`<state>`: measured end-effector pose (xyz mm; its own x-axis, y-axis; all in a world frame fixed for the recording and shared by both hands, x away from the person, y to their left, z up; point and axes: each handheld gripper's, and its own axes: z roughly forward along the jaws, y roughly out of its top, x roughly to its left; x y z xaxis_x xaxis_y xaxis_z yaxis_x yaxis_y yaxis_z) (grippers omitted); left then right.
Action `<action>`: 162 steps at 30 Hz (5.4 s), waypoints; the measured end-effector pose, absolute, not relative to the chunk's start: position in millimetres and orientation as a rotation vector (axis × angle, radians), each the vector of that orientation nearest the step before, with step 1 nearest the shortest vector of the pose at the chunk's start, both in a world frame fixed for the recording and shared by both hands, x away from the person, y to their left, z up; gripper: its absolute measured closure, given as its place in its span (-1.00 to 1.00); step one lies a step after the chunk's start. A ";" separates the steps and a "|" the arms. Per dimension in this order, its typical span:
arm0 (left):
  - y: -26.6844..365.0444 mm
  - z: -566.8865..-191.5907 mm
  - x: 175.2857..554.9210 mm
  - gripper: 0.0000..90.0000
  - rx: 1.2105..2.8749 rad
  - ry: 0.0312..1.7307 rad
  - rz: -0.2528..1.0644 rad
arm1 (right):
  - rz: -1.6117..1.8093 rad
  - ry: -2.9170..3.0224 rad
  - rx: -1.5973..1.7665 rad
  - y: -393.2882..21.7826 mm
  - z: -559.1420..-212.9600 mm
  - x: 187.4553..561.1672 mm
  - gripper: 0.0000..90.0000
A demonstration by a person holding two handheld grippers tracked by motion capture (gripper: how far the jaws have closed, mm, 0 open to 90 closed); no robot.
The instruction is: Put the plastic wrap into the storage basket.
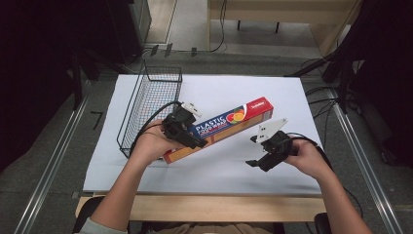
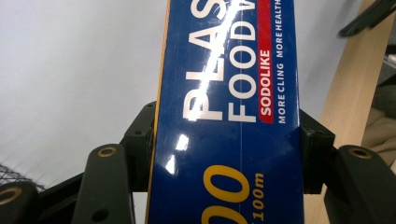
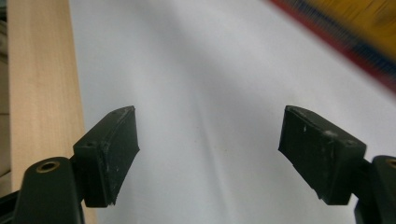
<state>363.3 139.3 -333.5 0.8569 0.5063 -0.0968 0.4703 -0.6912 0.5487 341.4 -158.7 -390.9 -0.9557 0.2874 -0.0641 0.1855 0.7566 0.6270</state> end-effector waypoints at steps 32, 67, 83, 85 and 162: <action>207.6 -300.9 369.9 -0.11 2.308 1.031 0.312 | 0.902 2.762 0.475 -143.8 -440.8 348.7 -0.55; 256.2 -331.0 424.9 -0.11 2.071 1.632 0.460 | 0.881 2.761 0.481 -144.1 -442.7 351.5 -0.54; 252.2 -355.3 435.6 -0.11 2.060 1.770 0.489 | 0.885 2.766 0.473 -143.7 -442.9 350.9 -0.54; 251.4 -357.3 436.8 -0.11 2.061 1.768 0.489 | 0.883 2.767 0.477 -143.9 -442.6 350.9 -0.54; 177.3 -373.1 355.2 -0.37 2.306 0.907 0.116 | 0.970 2.706 0.669 -153.7 -438.5 354.7 -0.54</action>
<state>355.2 177.3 -373.1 0.7570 0.6368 -0.1463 0.5792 -0.5502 0.6015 354.7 -153.7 -438.5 -0.8802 0.4738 -0.0259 0.3495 0.6843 0.6400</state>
